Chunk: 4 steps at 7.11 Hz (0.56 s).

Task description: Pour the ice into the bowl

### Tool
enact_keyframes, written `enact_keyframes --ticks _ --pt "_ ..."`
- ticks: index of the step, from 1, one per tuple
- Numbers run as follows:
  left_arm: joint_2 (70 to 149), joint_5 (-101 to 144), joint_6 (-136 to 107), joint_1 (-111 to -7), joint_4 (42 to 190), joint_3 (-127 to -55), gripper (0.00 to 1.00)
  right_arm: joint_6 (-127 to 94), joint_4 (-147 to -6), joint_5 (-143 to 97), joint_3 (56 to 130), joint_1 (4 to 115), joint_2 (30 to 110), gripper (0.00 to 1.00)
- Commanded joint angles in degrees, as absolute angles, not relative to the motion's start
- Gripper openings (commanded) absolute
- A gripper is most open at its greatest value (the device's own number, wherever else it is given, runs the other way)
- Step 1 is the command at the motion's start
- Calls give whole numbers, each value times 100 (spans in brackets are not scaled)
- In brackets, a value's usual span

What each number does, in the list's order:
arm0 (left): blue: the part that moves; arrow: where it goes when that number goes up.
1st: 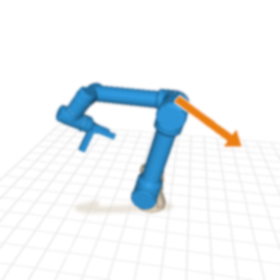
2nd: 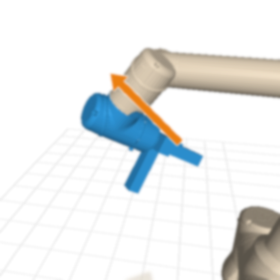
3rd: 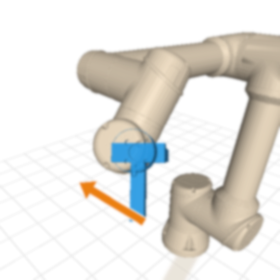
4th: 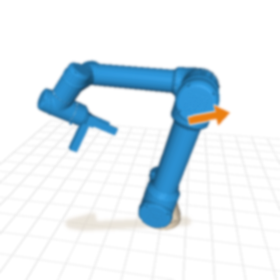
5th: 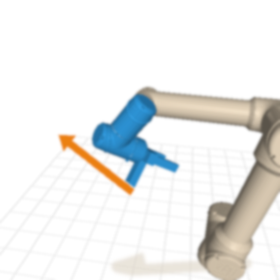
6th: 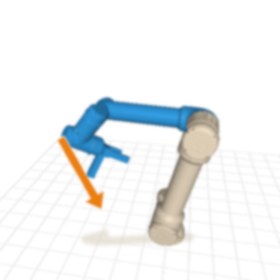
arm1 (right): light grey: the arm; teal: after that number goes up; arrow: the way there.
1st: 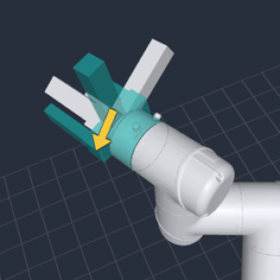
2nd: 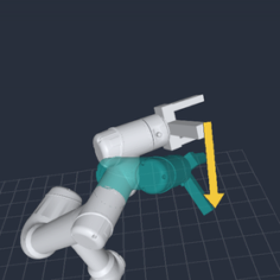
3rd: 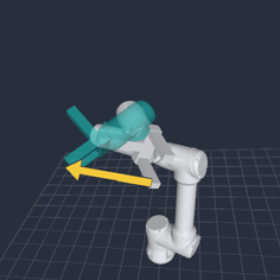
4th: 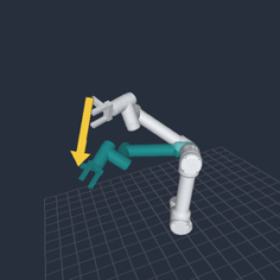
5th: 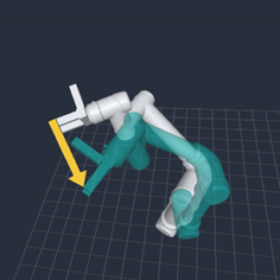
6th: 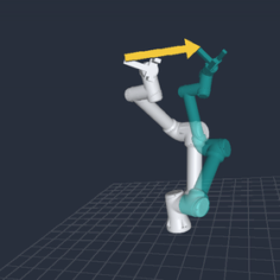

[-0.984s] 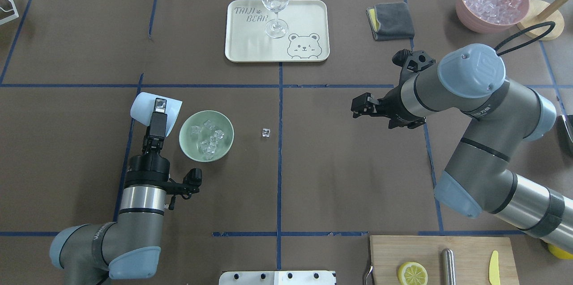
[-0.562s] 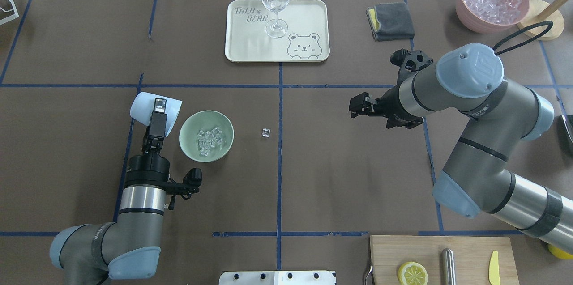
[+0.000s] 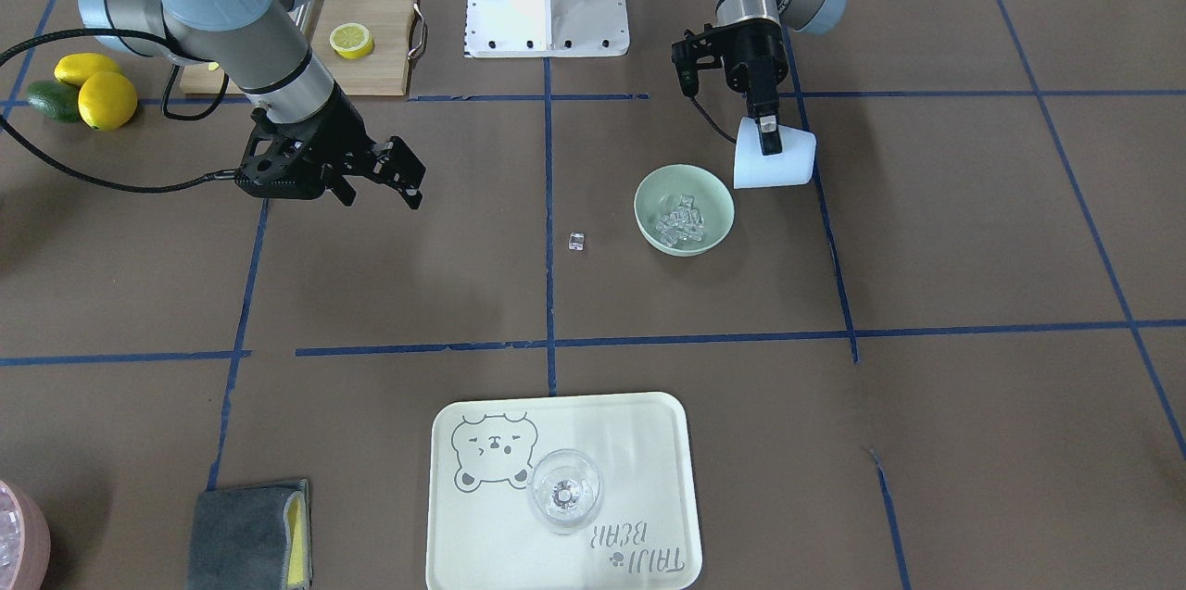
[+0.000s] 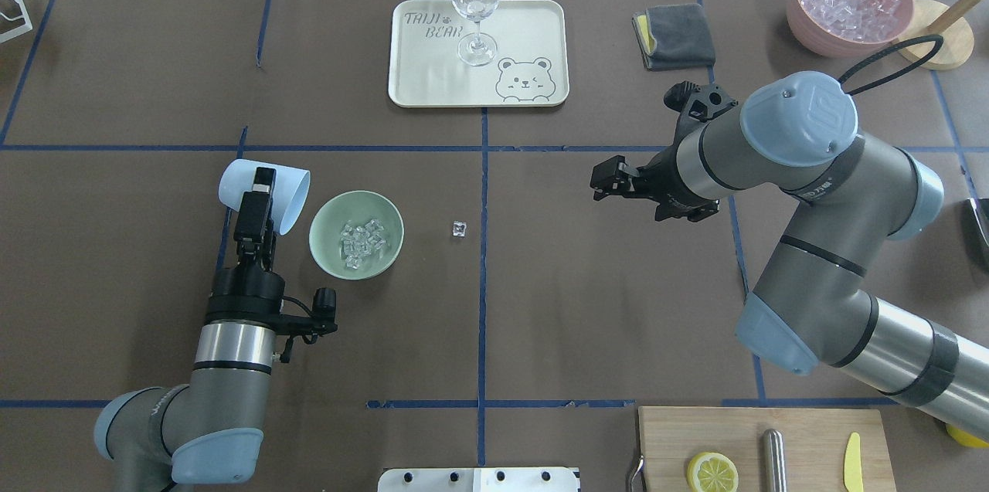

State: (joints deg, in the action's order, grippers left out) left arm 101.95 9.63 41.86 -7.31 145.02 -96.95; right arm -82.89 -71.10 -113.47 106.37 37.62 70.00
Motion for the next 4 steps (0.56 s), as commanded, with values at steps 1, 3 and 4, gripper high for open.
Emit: enact_keyframes --ticks 1,3,4 --pt "10204 731 4175 -599 15954 -9431 0 -8297 -7110 -11347 10635 3762 6961 100" --pt "10256 729 4079 -449 16792 -9431 0 -8297 -7110 -11347 10643 3762 6952 100" --pt "10257 738 3730 -370 17005 -9431 0 -8297 -7110 -11347 10644 3762 6952 100"
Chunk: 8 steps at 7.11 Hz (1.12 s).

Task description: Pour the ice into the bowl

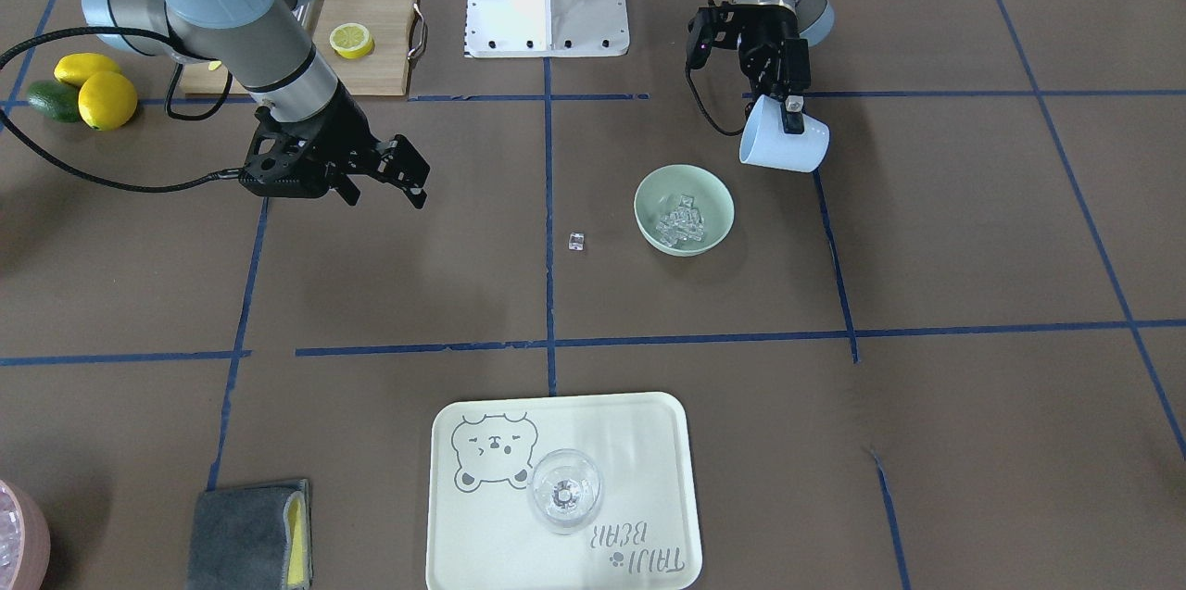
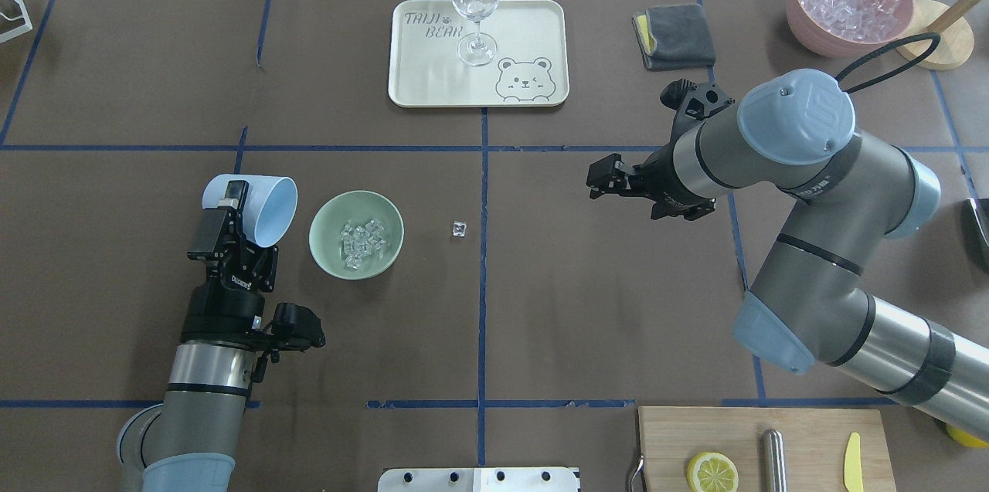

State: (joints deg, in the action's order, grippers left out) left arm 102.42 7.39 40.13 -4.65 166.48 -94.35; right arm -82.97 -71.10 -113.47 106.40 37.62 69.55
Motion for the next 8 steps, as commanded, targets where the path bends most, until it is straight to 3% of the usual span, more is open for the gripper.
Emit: enact_keyframes --ticks 1,8 --pt "10274 756 3248 -282 17085 -9431 0 -8297 -7110 -11347 10644 3770 6952 100" --pt "10695 967 -1057 201 17823 -9457 0 -8297 -7110 -11347 10644 3762 6943 100"
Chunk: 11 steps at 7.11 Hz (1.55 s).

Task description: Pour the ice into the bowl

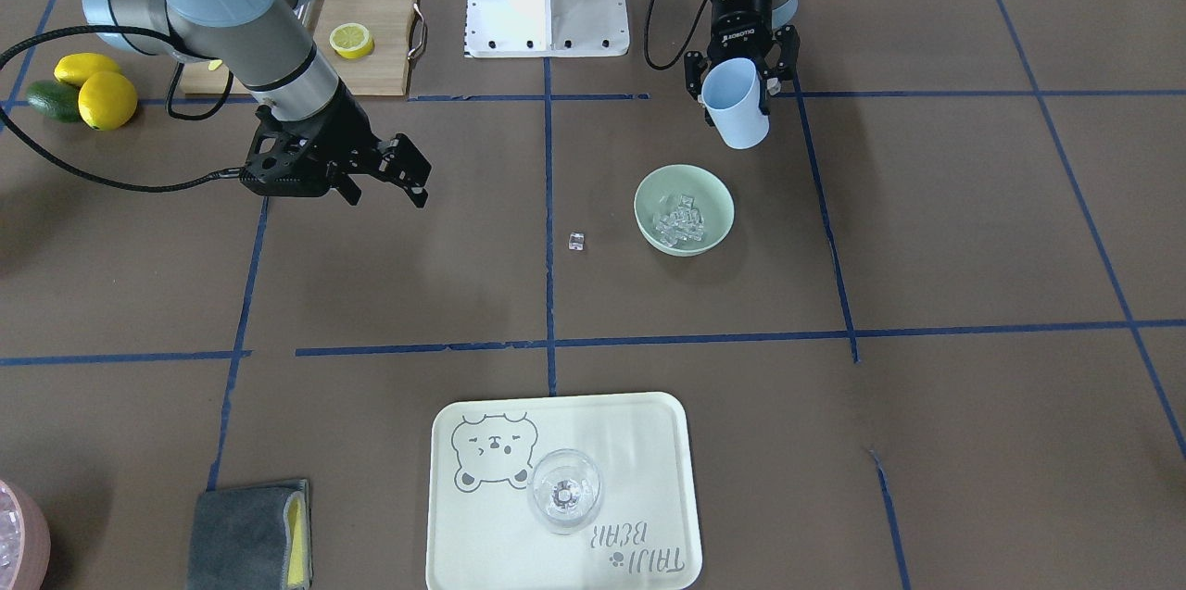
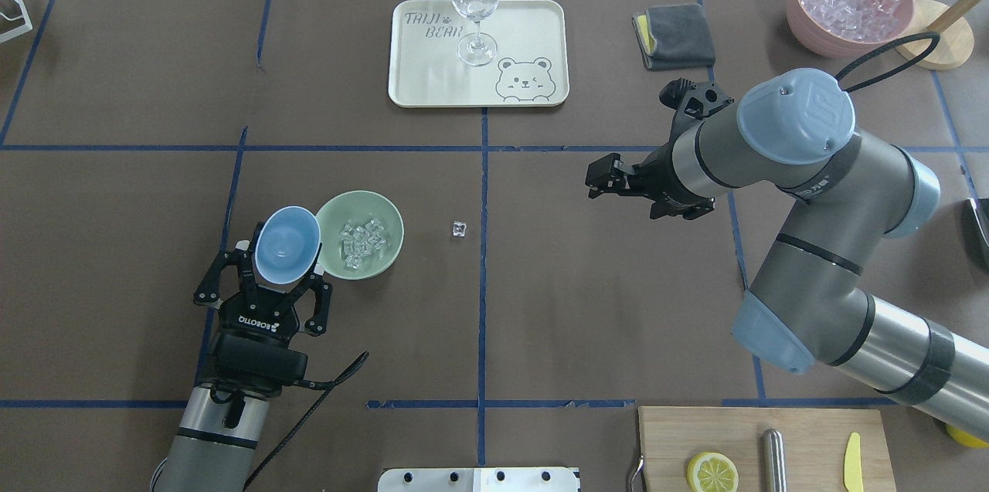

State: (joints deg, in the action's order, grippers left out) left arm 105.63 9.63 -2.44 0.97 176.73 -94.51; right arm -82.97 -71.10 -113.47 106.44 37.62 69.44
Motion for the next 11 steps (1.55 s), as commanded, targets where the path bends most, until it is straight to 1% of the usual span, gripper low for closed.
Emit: enact_keyframes --ticks 1,4,7,8,9,11 --pt "10783 958 -1455 254 18111 -9457 0 -8297 -7110 -11347 10644 3762 6943 100" --pt "10950 949 -2064 360 18623 -9501 0 -8297 -7110 -11347 10652 3762 6943 100" --pt "10838 958 -2153 325 18694 -9510 0 -8297 -7110 -11347 10644 3753 6943 100" --pt "10645 958 -2145 325 18755 -9518 0 -8306 -7110 -11347 10644 3753 6943 100" --pt "10296 958 -2145 316 18921 -9536 0 -8306 -7110 -11347 10652 3736 6943 100" --pt "9426 958 -1848 299 19640 -9685 0 -8314 -7128 -11329 10670 3718 6900 100"
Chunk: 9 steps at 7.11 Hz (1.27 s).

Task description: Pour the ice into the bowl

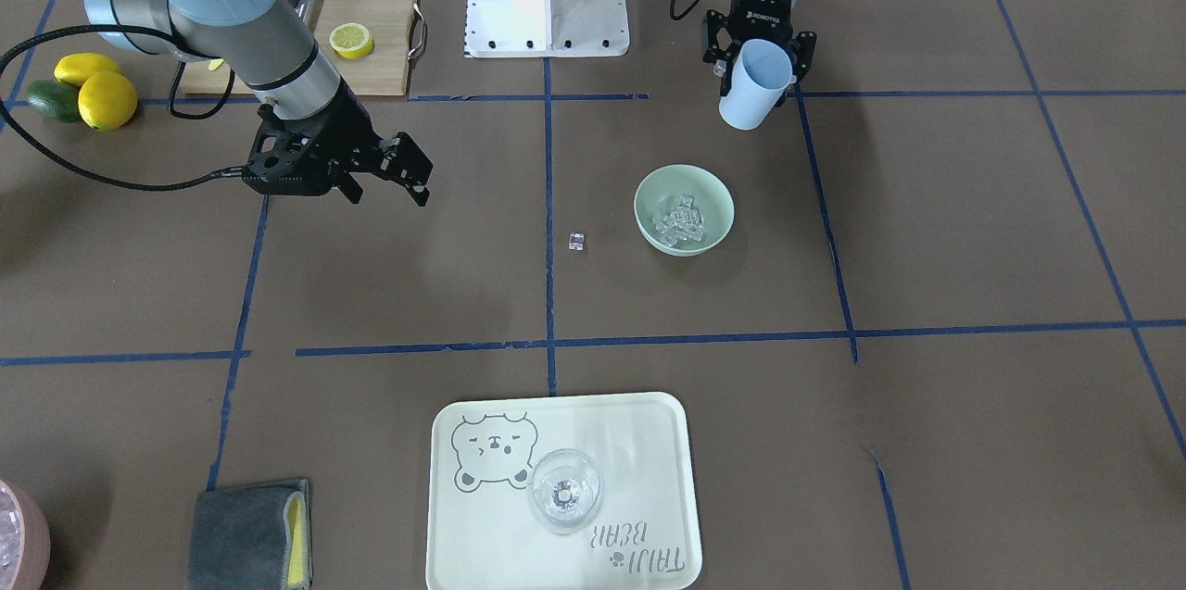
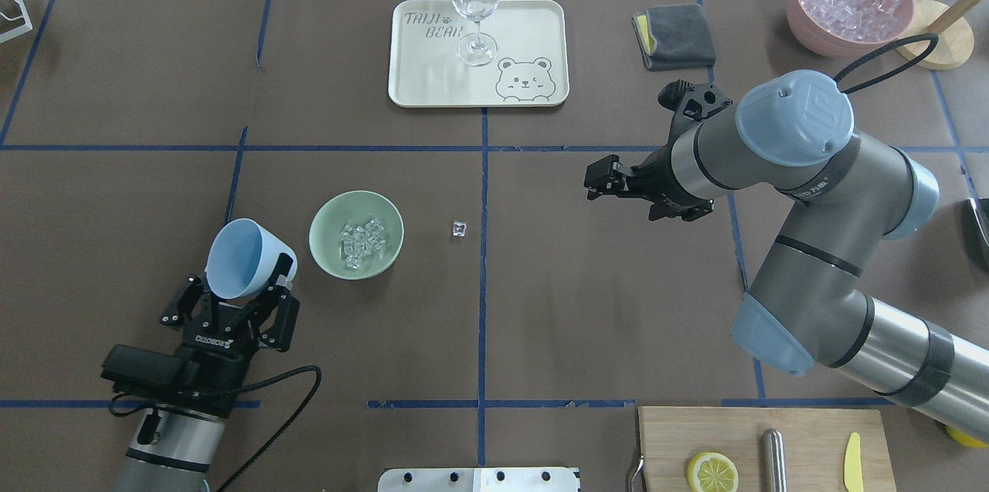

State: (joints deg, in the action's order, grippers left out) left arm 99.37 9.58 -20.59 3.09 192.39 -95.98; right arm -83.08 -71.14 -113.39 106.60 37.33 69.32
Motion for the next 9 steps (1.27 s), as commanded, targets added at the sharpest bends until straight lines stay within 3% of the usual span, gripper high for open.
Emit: enact_keyframes --ticks 1,5,9 --pt "9161 958 -1689 299 20009 -9677 0 -8314 -7180 -11320 10661 3709 6839 100" --pt "7430 932 -1679 281 21145 -9642 0 -8314 -7181 -11303 10661 3674 6838 100" --pt "7374 598 -1679 281 21339 -9615 0 -8306 -7172 -11320 10644 3656 6838 100"
